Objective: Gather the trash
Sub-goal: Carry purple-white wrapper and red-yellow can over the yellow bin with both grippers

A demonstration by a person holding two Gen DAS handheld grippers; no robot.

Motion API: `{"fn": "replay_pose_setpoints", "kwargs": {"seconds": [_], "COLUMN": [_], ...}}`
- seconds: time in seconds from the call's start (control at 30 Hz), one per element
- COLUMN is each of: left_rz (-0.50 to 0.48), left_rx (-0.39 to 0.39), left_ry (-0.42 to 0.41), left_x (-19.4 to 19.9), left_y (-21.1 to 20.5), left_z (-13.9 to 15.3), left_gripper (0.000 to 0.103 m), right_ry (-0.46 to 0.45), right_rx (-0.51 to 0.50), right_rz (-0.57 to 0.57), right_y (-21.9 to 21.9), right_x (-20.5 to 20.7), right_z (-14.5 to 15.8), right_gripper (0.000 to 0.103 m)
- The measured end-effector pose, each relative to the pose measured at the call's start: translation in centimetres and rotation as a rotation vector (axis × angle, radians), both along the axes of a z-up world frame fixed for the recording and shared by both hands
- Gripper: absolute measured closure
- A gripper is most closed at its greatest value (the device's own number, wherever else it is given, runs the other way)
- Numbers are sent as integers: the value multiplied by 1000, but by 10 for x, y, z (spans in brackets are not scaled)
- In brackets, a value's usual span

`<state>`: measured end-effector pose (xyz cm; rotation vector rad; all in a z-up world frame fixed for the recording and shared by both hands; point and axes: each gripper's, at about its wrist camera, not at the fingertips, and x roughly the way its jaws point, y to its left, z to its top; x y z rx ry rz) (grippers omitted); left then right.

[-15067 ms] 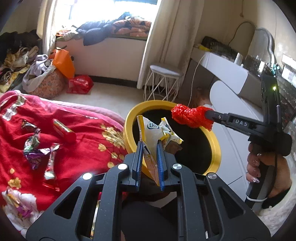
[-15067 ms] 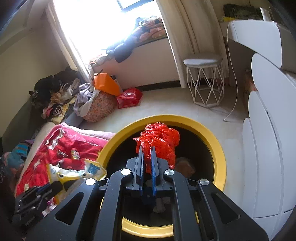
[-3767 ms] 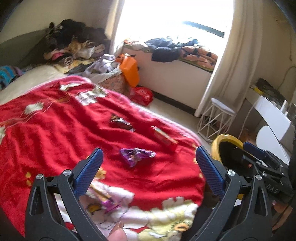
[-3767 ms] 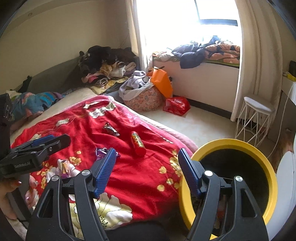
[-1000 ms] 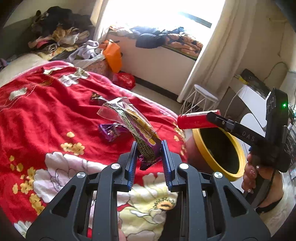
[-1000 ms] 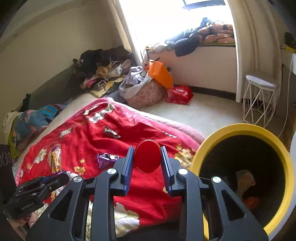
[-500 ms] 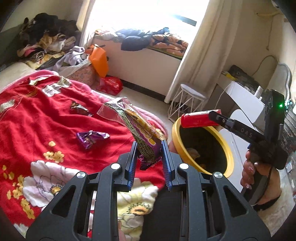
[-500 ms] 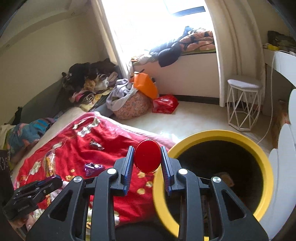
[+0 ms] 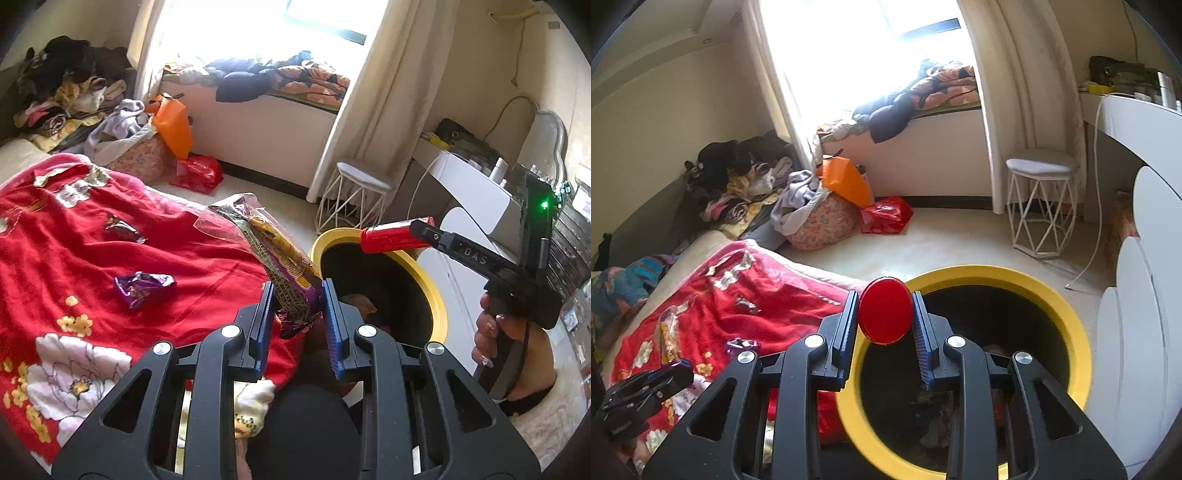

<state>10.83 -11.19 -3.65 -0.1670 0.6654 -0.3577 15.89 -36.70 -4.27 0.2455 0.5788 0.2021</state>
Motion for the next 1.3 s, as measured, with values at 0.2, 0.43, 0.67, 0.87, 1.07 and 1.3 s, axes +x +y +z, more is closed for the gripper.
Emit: {"fn": "replay_pose_setpoints", "kwargs": {"seconds": [0.2,0.43,0.67,0.87,1.07,1.3], "left_rz": [-35,-90,-154,-198,-235,-272], "left_rx": [10,33,61,75,82,97], "left_ry": [-1,-10,-12,-1,16,31], "left_x": [3,6,12,19,27,39], "left_y": [-15,-38,-63,-82,-103,-122], "left_z": [0,-2,-7,-14,-22,-32], "left_gripper": [83,83,83,83,83,83], "right_ry": [11,20,35,46,61,83], "right_rx": [1,-10,-8,0,11,29], "right_rz": [-58,-121,-168,-190,-210,-232], "right_y": [-18,-37,-53,-61,-72,-84], "right_x": [2,3,3,4,6,7], "right_z": [-4,-10,-17,-22,-28,-35], "right_gripper": [76,76,76,76,76,76]}}
